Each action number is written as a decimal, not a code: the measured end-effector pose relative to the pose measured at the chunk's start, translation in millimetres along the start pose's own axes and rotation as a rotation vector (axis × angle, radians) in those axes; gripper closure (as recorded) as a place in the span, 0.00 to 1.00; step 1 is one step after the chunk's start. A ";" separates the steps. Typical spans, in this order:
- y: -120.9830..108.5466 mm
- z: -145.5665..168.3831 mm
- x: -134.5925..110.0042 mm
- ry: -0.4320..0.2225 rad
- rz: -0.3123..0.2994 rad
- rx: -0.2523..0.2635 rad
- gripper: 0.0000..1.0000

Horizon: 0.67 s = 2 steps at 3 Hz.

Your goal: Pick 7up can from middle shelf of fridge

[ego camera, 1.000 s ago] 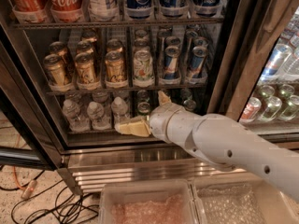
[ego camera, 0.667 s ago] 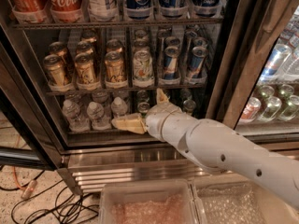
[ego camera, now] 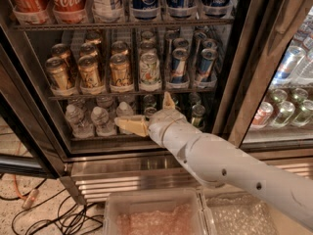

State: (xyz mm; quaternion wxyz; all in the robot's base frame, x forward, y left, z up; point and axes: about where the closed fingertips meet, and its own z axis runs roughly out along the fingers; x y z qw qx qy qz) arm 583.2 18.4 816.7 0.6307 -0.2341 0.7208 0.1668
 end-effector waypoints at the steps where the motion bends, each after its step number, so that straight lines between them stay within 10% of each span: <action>1: -2.3 8.5 -1.2 -0.030 0.019 0.023 0.00; 2: -13.5 23.9 -4.3 -0.044 0.047 0.060 0.00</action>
Offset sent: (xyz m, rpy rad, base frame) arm 0.0321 0.0027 -0.0054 0.0717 -0.0320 -0.0884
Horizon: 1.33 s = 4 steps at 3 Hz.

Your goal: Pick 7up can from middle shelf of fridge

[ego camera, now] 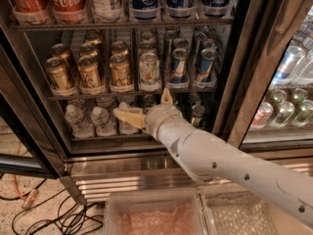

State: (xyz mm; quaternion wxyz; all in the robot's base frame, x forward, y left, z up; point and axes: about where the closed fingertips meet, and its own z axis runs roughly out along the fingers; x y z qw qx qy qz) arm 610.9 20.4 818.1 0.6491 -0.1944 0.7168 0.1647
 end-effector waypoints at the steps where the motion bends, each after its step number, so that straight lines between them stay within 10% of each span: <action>1: 0.0 0.0 0.0 0.000 0.000 0.000 0.00; 4: -2.1 10.9 -5.4 -0.116 0.009 0.091 0.13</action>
Offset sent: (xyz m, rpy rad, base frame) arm 0.0073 0.0116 -0.0003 0.0828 -0.0614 -0.0211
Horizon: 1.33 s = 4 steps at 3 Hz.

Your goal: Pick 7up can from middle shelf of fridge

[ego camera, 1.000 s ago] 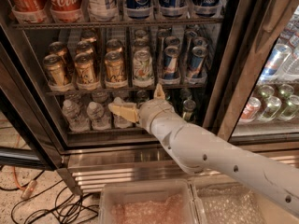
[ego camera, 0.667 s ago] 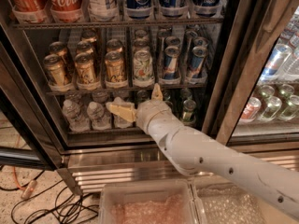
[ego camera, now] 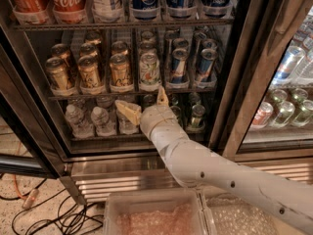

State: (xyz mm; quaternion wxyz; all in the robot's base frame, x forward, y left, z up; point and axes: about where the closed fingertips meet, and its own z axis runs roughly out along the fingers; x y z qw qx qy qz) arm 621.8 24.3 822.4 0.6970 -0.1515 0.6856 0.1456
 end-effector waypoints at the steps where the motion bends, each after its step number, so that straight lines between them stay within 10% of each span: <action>1: -9.4 2.0 -3.9 -0.016 -0.028 0.055 0.28; 4: -39.0 17.5 -13.1 -0.056 -0.068 0.174 0.33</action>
Offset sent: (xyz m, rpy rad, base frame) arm 0.0251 -0.0362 0.0169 -0.0651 -0.0803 -0.1820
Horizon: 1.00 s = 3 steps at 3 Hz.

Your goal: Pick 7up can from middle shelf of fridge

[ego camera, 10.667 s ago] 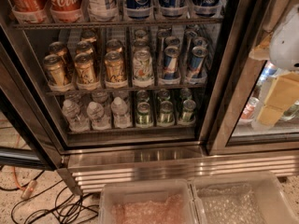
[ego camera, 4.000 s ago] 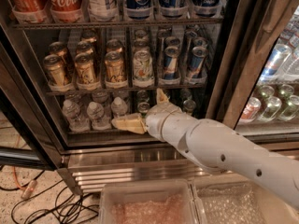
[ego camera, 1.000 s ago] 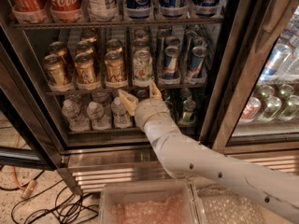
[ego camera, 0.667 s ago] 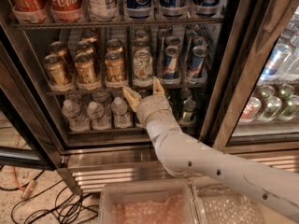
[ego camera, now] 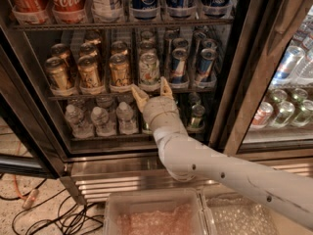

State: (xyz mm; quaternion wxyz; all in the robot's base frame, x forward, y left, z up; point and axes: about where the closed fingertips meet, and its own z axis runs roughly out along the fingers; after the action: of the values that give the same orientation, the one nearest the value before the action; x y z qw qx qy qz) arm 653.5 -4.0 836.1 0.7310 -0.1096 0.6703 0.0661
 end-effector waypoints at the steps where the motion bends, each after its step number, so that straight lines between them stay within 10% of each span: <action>1: 2.7 9.3 6.5 0.003 0.016 -0.009 0.34; 3: -9.4 67.9 8.0 -0.037 0.045 -0.015 0.34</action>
Offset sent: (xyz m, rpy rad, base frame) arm 0.0316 0.0052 -0.0091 0.0256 0.0031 0.0252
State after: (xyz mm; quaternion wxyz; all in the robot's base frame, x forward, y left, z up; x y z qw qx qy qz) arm 722.1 3.4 834.1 0.7407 -0.0987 0.6585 0.0896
